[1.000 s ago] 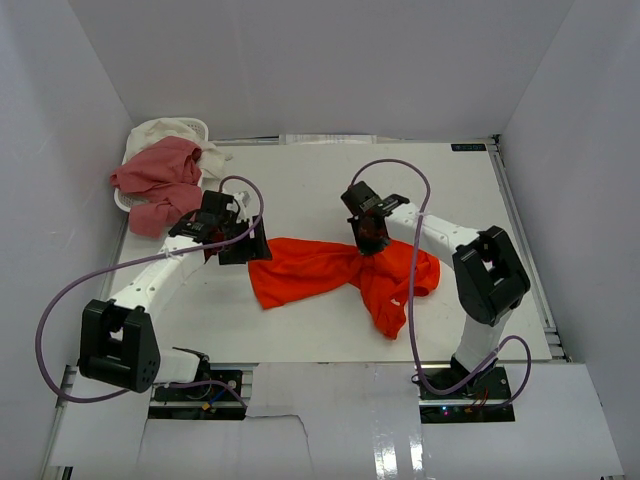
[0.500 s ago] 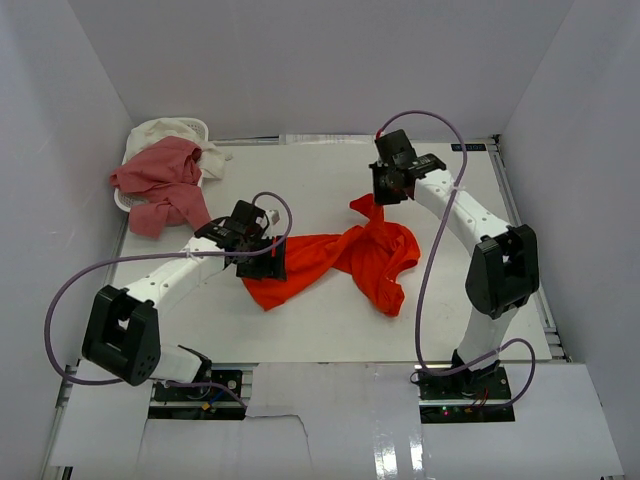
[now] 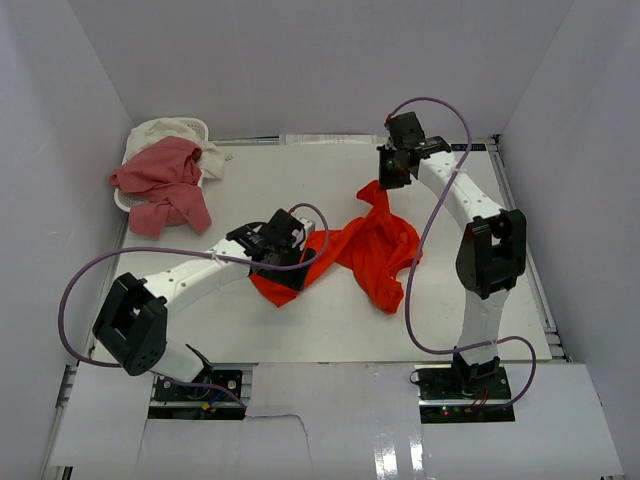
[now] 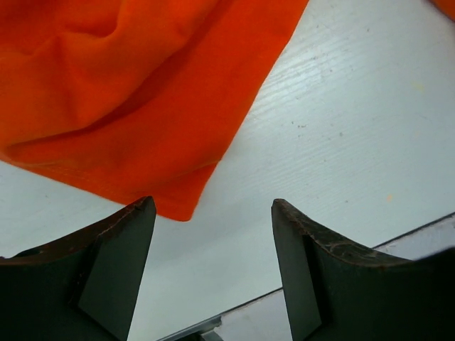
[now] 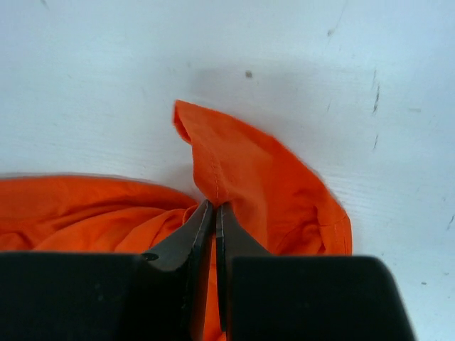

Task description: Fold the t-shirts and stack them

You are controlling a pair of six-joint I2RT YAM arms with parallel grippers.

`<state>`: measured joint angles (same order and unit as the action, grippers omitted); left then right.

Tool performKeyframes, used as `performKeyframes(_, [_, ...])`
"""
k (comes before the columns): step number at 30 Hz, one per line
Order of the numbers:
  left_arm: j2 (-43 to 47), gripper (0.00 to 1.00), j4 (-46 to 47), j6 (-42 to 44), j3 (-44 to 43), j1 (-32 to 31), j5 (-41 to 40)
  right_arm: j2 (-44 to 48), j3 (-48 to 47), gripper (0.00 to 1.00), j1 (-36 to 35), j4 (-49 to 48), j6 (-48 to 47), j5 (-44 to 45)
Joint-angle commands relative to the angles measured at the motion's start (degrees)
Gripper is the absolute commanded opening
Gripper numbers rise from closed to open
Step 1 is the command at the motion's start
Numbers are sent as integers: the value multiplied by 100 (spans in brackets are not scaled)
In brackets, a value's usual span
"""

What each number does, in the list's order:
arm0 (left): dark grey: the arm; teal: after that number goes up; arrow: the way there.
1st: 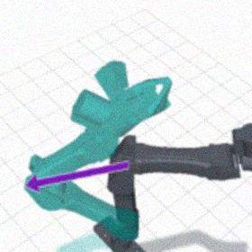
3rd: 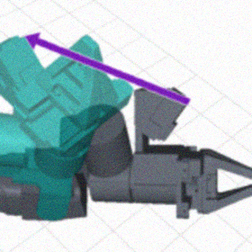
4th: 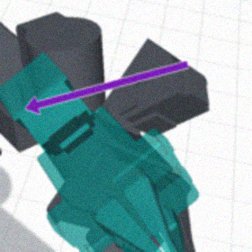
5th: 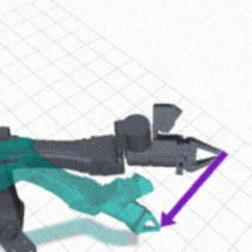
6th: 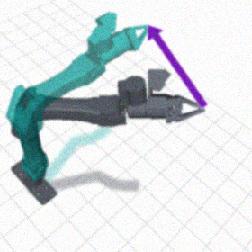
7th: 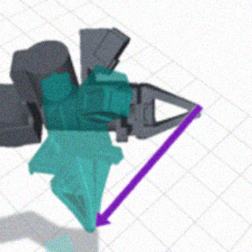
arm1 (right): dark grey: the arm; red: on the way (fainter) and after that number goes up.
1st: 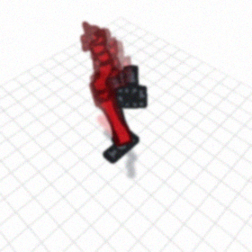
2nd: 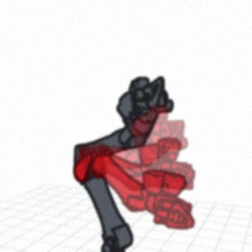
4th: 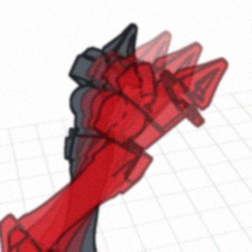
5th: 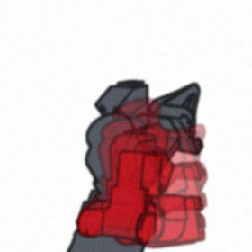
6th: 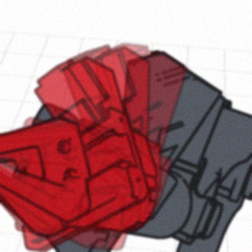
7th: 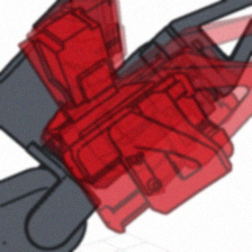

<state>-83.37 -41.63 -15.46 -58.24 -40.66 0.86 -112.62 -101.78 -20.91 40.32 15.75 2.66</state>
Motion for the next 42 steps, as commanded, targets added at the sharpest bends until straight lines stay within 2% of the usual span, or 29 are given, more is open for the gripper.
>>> performKeyframes(1, [-126, 77, 102, 201, -276, -178, -674, -66, -895, 8, 139, -33, 7, -204])
performKeyframes(6, [-740, 77, 102, 166, -399, -346, -1668, -243, -1248, 8, 192, 231, -45, -547])
performKeyframes(15, [-1190, 72, 111, 482, -960, -618, -1879, -173, -923, 8, 219, 143, -168, -582])
performKeyframes(19, [-1409, 65, 128, 562, -1119, -732, -1792, -182, -879, 8, 236, 126, -195, -617])
performKeyframes(26, [-1497, 66, 190, 509, -1032, -855, -1510, -190, -809, 8, 262, 108, -230, -626])
performKeyframes(31, [-1804, 64, 216, 527, -961, -855, -1677, -147, -739, 8, 271, 73, -248, -661])
performKeyframes(32, [-1927, 49, 251, 553, -970, -855, -1625, -112, -730, 8, 280, 64, -248, -661])
performKeyframes(33, [-1928, 49, 252, 562, -988, -847, -1581, -111, -703, 8, 280, 47, -248, -661])
performKeyframes(34, [-2041, 29, 252, 571, -1014, -847, -1537, -85, -660, 8, 280, 29, -248, -678])
performKeyframes(35, [-2086, 23, 243, 579, -1058, -847, -1502, -85, -642, 8, 297, 20, -248, -687])
performKeyframes(37, [-2200, 12, 216, 597, -1084, -847, -1396, -76, -624, 8, 315, 3, -248, -731])
performKeyframes(39, [-2210, 7, 181, 588, -1093, -855, -1283, -67, -642, 8, 333, 11, -256, -749])
performKeyframes(40, [-2201, 0, 173, 588, -1093, -847, -1247, -67, -650, 8, 350, 11, -265, -740])
performKeyframes(42, [-2122, 0, 146, 580, -1093, -847, -1177, -41, -677, 8, 403, 20, -265, -784])
